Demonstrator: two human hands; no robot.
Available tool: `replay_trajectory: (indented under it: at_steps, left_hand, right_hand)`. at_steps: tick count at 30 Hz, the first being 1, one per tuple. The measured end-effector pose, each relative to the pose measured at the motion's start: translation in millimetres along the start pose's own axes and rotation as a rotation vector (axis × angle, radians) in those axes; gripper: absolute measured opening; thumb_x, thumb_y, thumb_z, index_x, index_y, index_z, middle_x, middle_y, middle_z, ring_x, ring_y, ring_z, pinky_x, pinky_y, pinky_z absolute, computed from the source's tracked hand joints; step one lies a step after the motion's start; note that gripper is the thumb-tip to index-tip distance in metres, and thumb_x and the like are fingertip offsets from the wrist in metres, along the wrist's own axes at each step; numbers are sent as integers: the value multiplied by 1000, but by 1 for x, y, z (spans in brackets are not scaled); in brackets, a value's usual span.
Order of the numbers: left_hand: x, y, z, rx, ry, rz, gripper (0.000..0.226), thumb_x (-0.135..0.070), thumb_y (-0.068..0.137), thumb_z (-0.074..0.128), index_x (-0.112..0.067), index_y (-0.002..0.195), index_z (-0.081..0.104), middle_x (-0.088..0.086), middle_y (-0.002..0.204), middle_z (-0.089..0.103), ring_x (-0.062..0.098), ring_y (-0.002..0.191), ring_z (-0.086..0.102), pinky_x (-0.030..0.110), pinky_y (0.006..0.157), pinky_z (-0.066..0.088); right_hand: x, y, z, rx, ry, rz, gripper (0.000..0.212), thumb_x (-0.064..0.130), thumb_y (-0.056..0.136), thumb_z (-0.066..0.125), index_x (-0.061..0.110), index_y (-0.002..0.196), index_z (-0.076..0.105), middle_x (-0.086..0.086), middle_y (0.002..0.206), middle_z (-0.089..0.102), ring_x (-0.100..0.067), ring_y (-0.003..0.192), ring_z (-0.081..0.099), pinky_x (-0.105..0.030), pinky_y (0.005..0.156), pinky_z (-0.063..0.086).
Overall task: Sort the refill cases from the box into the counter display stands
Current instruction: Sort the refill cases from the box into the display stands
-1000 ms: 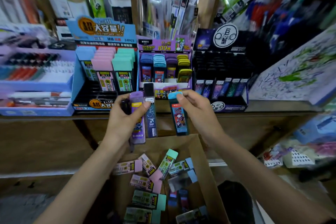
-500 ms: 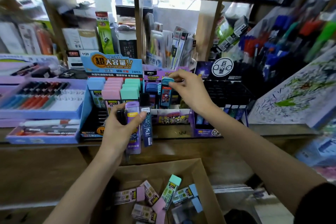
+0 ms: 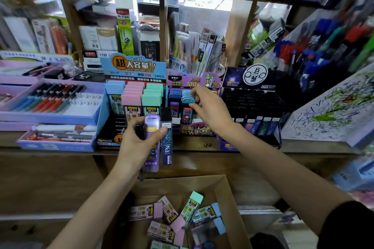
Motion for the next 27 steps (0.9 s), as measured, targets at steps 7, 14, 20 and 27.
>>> replay_trajectory:
  at_steps: [7, 14, 20, 27]
  left_hand:
    - [-2, 2, 7, 12, 36, 44, 37, -33, 65, 77, -34, 94, 54, -11, 86, 66, -3, 73, 64, 16, 65, 48]
    - [-2, -1, 12, 78, -1, 92, 31, -32, 71, 70, -32, 97, 53, -23, 77, 68, -5, 72, 65, 8, 55, 48]
    - [3, 3, 22, 109, -36, 67, 17, -23, 78, 68, -16, 93, 63, -2, 73, 73, 11, 67, 70, 17, 61, 53]
    - [13, 3, 50, 140, -78, -4, 17, -27, 78, 65, -14, 90, 66, 3, 74, 74, 18, 71, 72, 22, 58, 56]
  right_hand:
    - [33, -21, -20, 67, 509, 69, 23, 28, 91, 58, 16, 112, 56, 10, 90, 54, 0, 78, 55, -14, 70, 45]
    - [45, -30, -16, 245, 832, 242, 6, 16, 91, 60, 19, 96, 58, -12, 92, 65, -28, 83, 64, -40, 73, 54]
    - [0, -45, -57, 94, 827, 231, 14, 15, 89, 62, 29, 88, 59, 2, 80, 61, -5, 67, 60, -22, 62, 54]
    - [-89, -71, -118, -122, 589, 319, 18, 14, 88, 64, 31, 85, 60, 9, 72, 60, 1, 64, 59, -17, 60, 49]
Point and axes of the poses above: each hand's wrist, its own y-axis towards the middle knuckle, its own z-axis out of the palm, x = y × z, the point moved 2 cm from there along y, towards the middle knuckle
